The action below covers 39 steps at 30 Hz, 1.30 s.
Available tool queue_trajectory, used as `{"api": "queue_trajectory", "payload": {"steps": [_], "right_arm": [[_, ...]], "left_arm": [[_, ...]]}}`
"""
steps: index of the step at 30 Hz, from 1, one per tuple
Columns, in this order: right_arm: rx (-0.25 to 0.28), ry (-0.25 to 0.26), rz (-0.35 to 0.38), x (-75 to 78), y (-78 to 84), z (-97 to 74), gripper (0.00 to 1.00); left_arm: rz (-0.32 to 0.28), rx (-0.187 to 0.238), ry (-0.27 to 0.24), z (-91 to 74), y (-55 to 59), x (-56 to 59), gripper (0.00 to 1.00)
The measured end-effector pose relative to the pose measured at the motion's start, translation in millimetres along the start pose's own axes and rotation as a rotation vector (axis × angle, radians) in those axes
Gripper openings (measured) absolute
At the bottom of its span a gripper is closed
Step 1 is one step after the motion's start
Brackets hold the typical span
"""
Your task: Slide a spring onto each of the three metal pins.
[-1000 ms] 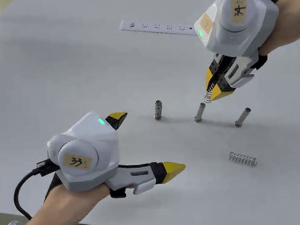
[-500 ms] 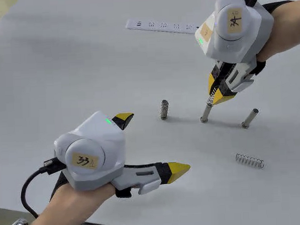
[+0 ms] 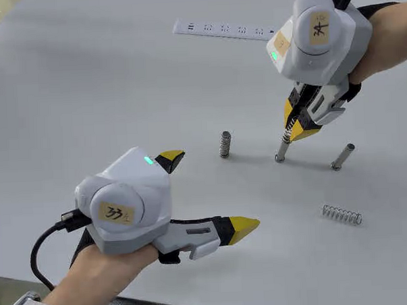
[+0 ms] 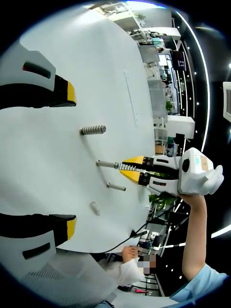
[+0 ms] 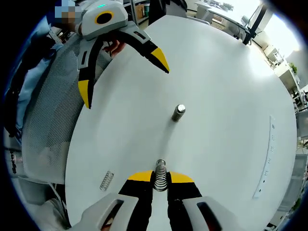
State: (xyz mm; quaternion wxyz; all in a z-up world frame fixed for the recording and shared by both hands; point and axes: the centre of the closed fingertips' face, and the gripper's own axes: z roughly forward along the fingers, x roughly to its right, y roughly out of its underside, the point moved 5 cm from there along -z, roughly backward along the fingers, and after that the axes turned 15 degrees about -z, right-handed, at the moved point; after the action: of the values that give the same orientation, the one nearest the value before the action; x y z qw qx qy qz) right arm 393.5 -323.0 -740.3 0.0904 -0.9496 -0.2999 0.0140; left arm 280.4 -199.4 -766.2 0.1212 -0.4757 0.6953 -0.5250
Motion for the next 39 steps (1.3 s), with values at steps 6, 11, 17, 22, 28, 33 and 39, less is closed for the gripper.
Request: {"api": "queue_trajectory", "payload": {"steps": [6,11,17,22,28,33,39], "right_arm": [[-0.005,-0.003,-0.002,3.4,1.9,9.3,0.07],[-0.01,-0.011,-0.003,3.3,0.6,15.4,0.07],[-0.018,-0.022,-0.004,4.1,2.1,24.4,0.07],[-0.023,-0.033,0.001,5.4,5.3,35.6,0.07],[-0.023,-0.04,0.013,4.2,3.5,39.9,0.07],[-0.021,-0.039,0.017,5.4,5.3,43.5,0.07],[-0.018,-0.042,0.021,4.4,2.7,45.3,0.07]], "left_arm": [[-0.006,-0.001,-0.001,0.4,0.1,-2.0,0.9],[-0.012,-0.002,-0.001,0.1,0.3,-3.4,0.89],[-0.013,0.0,-0.002,-0.5,0.0,-3.9,0.89],[-0.016,0.002,-0.005,-1.4,-0.1,-5.1,0.89],[-0.018,0.001,-0.004,-1.7,0.1,-4.9,0.89],[-0.02,-0.002,-0.003,-1.4,0.5,-4.2,0.89],[-0.021,-0.003,-0.002,-1.0,0.4,-3.7,0.88]]}}
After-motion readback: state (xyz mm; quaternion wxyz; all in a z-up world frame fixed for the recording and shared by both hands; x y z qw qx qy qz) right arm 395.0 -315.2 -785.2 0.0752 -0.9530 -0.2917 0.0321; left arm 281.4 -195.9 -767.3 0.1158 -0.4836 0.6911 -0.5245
